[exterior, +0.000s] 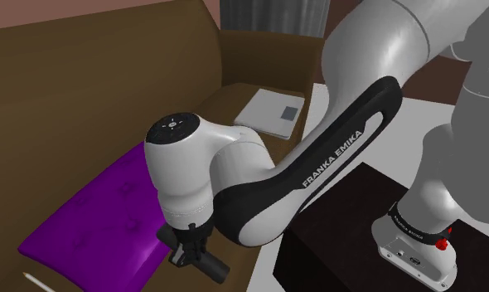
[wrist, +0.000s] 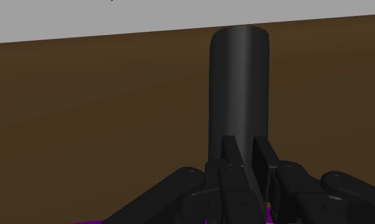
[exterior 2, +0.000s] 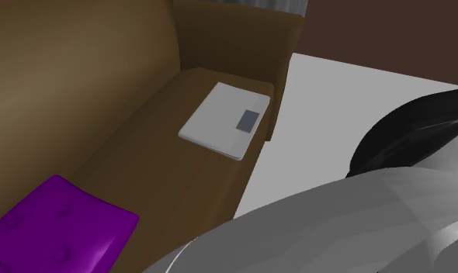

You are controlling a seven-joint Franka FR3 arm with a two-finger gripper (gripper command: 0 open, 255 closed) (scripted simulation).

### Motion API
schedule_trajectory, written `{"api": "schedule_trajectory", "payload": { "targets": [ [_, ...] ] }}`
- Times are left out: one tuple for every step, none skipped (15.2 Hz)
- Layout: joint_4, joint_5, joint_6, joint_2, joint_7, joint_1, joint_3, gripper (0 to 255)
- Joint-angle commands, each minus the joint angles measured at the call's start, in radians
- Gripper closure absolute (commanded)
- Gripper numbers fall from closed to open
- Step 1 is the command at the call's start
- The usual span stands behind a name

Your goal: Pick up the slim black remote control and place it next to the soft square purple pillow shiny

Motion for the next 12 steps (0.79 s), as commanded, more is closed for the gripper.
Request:
{"api": "schedule_trajectory", "payload": {
  "targets": [
    [-0.008, -0.01, 0.023, 0.016, 0.005, 0.002, -0.005, 255],
    [-0.011, -0.015, 0.034, 0.025, 0.008, 0.004, -0.007, 255],
    [-0.014, -0.02, 0.046, 0.033, 0.011, 0.006, -0.009, 255],
    [-0.017, -0.025, 0.057, 0.042, 0.014, 0.008, -0.012, 255],
    [-0.02, -0.03, 0.067, 0.051, 0.017, 0.01, -0.015, 255],
    [-0.022, -0.036, 0.078, 0.06, 0.02, 0.012, -0.017, 255],
    [-0.025, -0.041, 0.089, 0.07, 0.024, 0.014, -0.02, 255],
    [-0.026, -0.047, 0.1, 0.079, 0.027, 0.017, -0.023, 255],
    [-0.028, -0.052, 0.11, 0.089, 0.03, 0.019, -0.026, 255],
    [-0.03, -0.058, 0.121, 0.098, 0.034, 0.021, -0.03, 255],
    [-0.031, -0.063, 0.131, 0.108, 0.037, 0.024, -0.033, 255],
    [-0.032, -0.068, 0.14, 0.116, 0.04, 0.026, -0.036, 255]
  ]
}}
